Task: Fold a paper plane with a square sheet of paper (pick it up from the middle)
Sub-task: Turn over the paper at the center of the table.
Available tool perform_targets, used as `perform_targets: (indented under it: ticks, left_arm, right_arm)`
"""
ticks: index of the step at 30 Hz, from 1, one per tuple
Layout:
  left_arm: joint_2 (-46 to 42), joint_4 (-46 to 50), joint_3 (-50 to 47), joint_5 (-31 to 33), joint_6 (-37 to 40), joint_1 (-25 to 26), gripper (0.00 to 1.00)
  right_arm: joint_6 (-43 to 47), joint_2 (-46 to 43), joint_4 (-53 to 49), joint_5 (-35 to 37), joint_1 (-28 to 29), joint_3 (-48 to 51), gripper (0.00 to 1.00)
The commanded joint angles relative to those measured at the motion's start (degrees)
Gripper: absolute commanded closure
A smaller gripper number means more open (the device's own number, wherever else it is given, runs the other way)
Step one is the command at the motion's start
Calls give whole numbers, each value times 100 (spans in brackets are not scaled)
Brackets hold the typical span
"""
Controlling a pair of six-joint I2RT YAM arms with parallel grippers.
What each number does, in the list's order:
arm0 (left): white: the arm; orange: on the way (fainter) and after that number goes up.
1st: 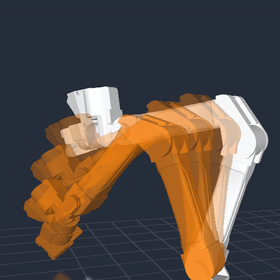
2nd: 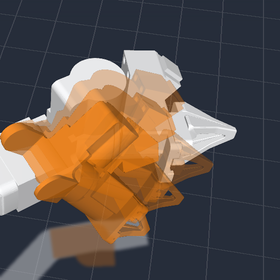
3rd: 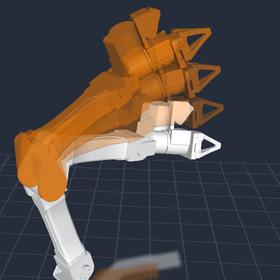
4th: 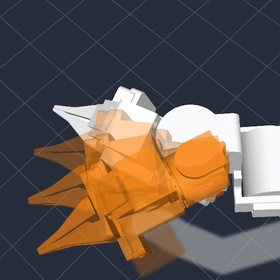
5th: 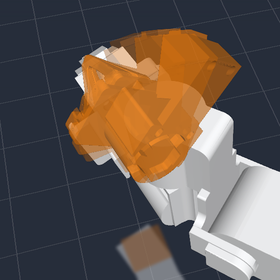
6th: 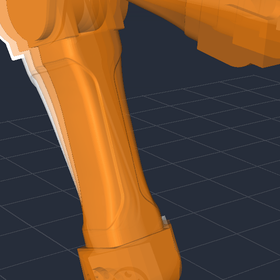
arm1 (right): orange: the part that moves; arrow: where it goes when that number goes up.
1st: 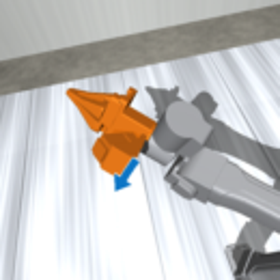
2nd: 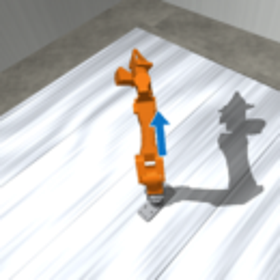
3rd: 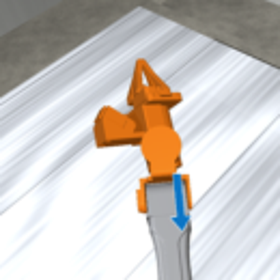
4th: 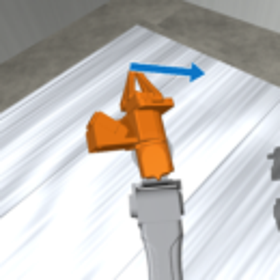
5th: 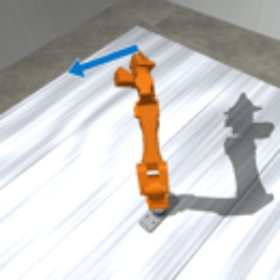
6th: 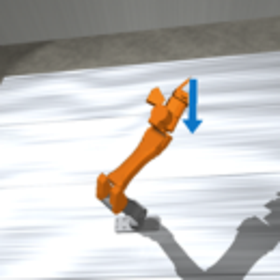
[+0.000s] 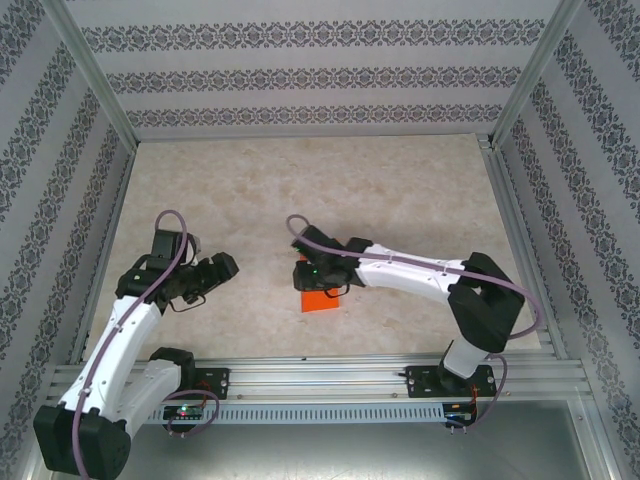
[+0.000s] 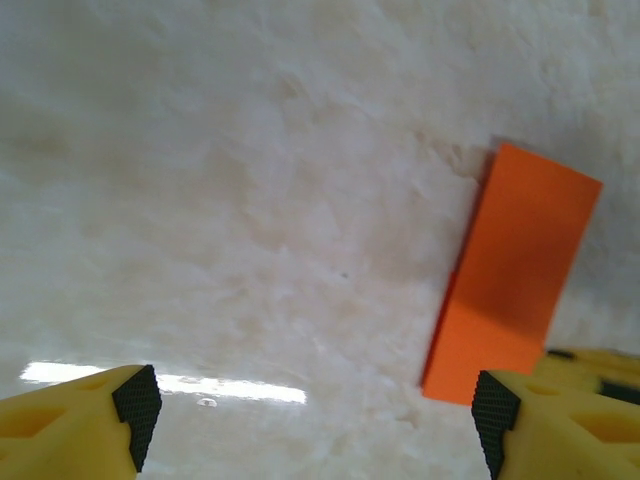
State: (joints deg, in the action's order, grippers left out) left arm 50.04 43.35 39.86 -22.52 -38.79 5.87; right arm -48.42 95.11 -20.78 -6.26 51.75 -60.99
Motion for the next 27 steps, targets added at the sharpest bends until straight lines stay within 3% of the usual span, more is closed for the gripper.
perform_targets:
  ticks: [1, 6, 12, 16, 22, 27]
  left_arm:
    - [227, -753, -211, -983, -241, -52, 18]
    - [825, -1761, -338, -1395, -618, 367, 34]
    - [2286, -1813, 673, -861, -425, 1363, 49]
    - [3317, -1916, 1429, -710, -417, 1657, 62]
    - [4442, -2362, 2205, -859, -587, 1773, 69]
    - [5187, -2675, 2695, -1307, -643, 1931, 71]
  right_arm:
    - [-496, 203, 2035, -1157, -455, 699, 83]
    - [-791, 707, 2838, -1569, -631, 980, 88]
    - [-931, 1057, 3183, -1471, -616, 1318, 89]
    - [-1235, 965, 4009, -1586, -628, 1731, 88]
    - [-1026, -241, 3948, -1576, -613, 1956, 77]
    - [-659, -1586, 2579, -862, -647, 2372, 66]
